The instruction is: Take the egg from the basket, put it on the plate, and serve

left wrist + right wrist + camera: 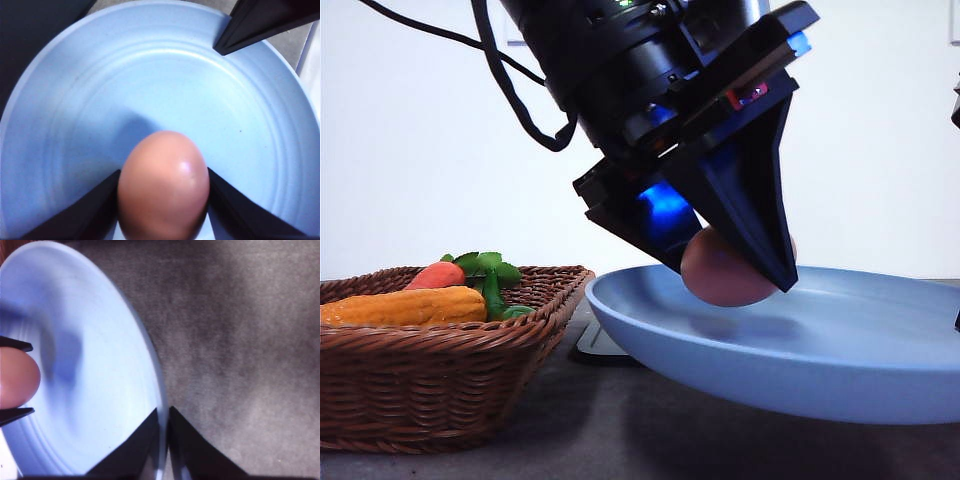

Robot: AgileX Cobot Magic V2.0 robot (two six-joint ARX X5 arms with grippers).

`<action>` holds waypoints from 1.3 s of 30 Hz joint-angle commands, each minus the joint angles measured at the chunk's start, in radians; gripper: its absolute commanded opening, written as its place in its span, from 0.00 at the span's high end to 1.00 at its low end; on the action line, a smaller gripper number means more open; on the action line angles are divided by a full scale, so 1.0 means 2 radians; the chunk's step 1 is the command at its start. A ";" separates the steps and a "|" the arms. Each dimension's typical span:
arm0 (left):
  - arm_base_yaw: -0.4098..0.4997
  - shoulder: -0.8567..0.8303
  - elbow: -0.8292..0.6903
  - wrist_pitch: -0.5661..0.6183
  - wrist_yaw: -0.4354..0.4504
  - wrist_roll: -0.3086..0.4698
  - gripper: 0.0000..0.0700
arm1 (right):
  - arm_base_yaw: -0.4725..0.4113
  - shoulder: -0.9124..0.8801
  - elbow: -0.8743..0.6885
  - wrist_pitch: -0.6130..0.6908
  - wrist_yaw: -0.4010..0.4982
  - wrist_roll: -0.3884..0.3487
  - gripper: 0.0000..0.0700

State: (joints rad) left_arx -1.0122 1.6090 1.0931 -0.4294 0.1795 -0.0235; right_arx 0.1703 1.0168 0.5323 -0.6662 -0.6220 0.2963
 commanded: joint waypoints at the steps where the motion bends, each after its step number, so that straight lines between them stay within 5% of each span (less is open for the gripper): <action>1: -0.006 0.012 0.007 0.004 -0.001 0.008 0.54 | 0.002 0.004 0.006 0.003 -0.005 -0.001 1.00; 20: -0.007 -0.003 0.009 -0.005 0.000 -0.004 0.46 | 0.002 0.006 0.007 -0.012 -0.005 -0.009 1.00; 31: -0.001 -0.167 0.016 -0.040 -0.001 -0.004 0.46 | -0.012 0.099 0.074 -0.011 -0.003 -0.047 1.00; 39: -0.001 -0.304 0.016 -0.071 -0.048 -0.008 0.46 | -0.046 0.236 0.187 -0.002 -0.003 -0.067 1.00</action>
State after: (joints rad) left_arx -1.0051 1.0120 1.1046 -0.5741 0.0897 -0.0296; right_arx 0.0803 1.4518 0.8699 -0.6822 -0.6160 0.1822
